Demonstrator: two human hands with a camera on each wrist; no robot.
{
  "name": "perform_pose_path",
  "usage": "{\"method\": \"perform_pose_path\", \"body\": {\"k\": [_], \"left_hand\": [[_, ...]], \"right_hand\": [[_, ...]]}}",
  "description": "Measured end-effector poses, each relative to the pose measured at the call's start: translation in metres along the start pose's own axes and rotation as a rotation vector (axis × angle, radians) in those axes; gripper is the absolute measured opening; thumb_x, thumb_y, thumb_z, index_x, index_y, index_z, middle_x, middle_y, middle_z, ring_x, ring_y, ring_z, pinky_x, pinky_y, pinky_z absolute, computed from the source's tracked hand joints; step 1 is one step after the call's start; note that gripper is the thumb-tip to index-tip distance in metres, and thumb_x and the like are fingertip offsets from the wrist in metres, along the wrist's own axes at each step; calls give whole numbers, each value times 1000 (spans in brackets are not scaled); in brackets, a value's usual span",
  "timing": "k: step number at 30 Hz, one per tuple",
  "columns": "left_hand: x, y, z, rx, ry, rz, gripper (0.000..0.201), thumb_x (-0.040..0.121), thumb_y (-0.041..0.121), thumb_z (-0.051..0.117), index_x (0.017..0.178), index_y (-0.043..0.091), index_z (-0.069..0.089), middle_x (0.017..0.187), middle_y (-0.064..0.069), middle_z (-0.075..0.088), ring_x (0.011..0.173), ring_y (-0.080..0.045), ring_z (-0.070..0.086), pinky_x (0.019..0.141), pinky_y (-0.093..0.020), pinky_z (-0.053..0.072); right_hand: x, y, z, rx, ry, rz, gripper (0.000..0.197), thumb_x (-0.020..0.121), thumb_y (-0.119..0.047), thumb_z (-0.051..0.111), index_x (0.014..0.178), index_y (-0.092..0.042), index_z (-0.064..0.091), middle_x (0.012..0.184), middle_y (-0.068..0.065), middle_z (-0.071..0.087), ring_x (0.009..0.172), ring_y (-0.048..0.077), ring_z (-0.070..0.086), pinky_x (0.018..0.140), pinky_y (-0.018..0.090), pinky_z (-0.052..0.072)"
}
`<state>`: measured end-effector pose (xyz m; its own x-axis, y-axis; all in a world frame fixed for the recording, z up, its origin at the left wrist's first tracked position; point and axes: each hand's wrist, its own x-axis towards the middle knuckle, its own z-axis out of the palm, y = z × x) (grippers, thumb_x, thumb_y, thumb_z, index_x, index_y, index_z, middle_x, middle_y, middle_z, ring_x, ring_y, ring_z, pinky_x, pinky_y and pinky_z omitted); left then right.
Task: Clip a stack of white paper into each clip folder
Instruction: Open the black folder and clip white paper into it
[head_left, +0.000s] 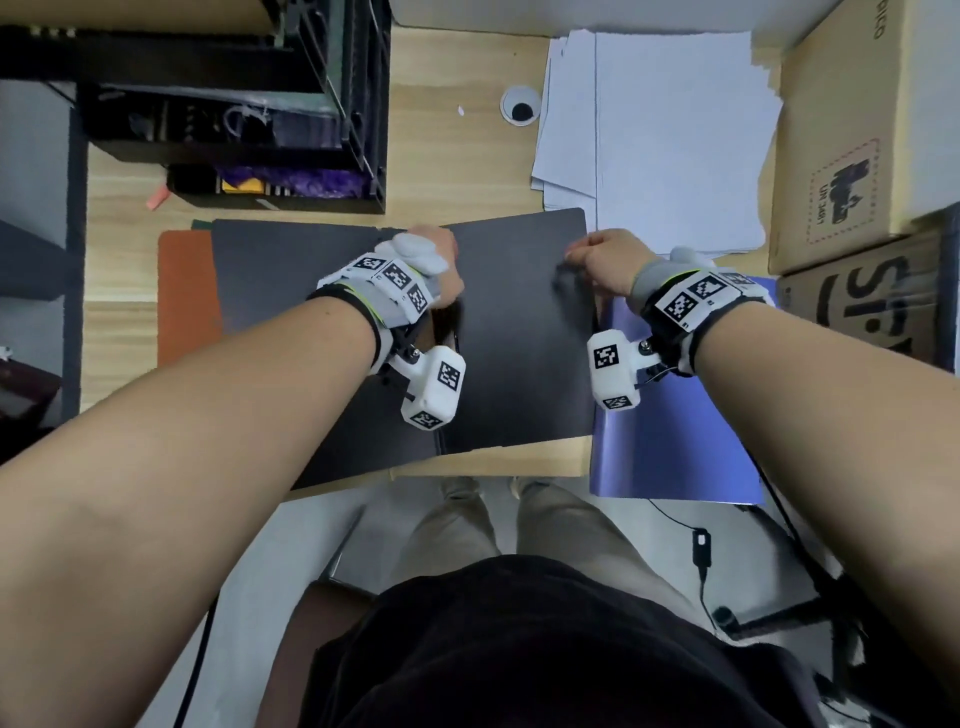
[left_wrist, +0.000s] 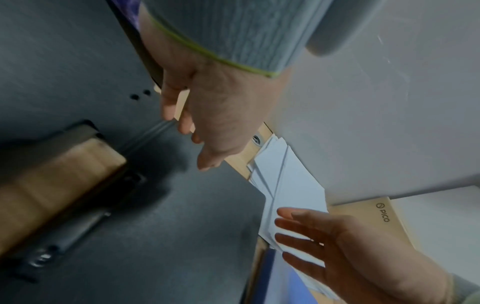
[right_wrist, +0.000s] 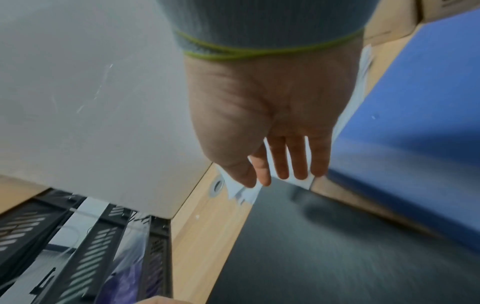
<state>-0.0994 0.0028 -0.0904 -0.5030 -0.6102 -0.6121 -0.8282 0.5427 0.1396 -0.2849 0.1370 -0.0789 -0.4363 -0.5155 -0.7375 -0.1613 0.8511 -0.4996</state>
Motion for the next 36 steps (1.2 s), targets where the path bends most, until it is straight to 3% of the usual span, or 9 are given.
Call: {"method": "perform_pose_path", "body": {"k": [8,12,16,19,23,26,31,35,36], "left_hand": [[52,91,-3,-406,-151,90,47,83,16,72,128,12,58,117,1,67,101,-17,64,94,-32,52],[74,136,4,-468,-162,95,49,78,23,74,123,8,59,118,-4,68,99,-17,63,86,-29,54],[90,164,14,-531,-139,30,81,55,43,77,127,12,53,112,-4,67,100,-24,65,92,-41,54],[99,177,19,-611,-157,-50,83,61,43,76,134,14,48,122,-8,63,109,-27,63,96,-42,51],[104,190,14,-645,-148,-69,63,51,56,69,96,13,64,90,-12,72,87,-31,70,84,-47,58],[103,202,6,-746,-159,-58,31,76,39,69,87,11,64,94,-17,73,85,-32,71,82,-48,59],[103,214,6,-721,-138,-20,53,85,22,64,133,8,46,105,-4,61,93,-26,68,79,-39,60],[93,203,-5,-650,-57,105,35,88,2,53,118,19,48,80,4,51,75,-7,44,58,-18,47],[86,196,-10,-658,-27,134,36,87,0,53,119,15,52,81,-1,56,72,-20,57,54,-16,41]], "right_hand": [[41,9,-75,-235,110,50,46,96,-6,40,140,-11,50,143,11,52,129,31,50,105,31,39],[54,17,-85,-398,57,18,35,94,-2,37,122,-2,57,132,18,56,117,35,54,83,31,38],[62,21,-89,-460,81,24,36,92,-3,38,121,-6,60,129,14,58,115,34,56,83,30,40],[64,24,-90,-476,71,23,36,94,-4,36,122,-6,60,130,13,57,114,33,56,81,29,38],[68,30,-97,-425,68,25,36,96,-9,39,126,-9,59,132,11,57,114,31,55,88,31,41],[67,31,-99,-367,71,35,38,99,-13,42,134,-12,56,139,8,55,125,28,53,99,32,41],[66,37,-106,-225,51,51,42,99,-13,42,139,-20,55,142,4,54,129,24,50,103,30,38],[61,36,-110,-76,60,51,43,94,-11,48,136,-19,56,139,2,55,127,22,51,101,25,37],[57,35,-110,-50,79,50,43,93,-12,51,135,-18,56,139,1,55,127,21,52,101,25,38]]}}
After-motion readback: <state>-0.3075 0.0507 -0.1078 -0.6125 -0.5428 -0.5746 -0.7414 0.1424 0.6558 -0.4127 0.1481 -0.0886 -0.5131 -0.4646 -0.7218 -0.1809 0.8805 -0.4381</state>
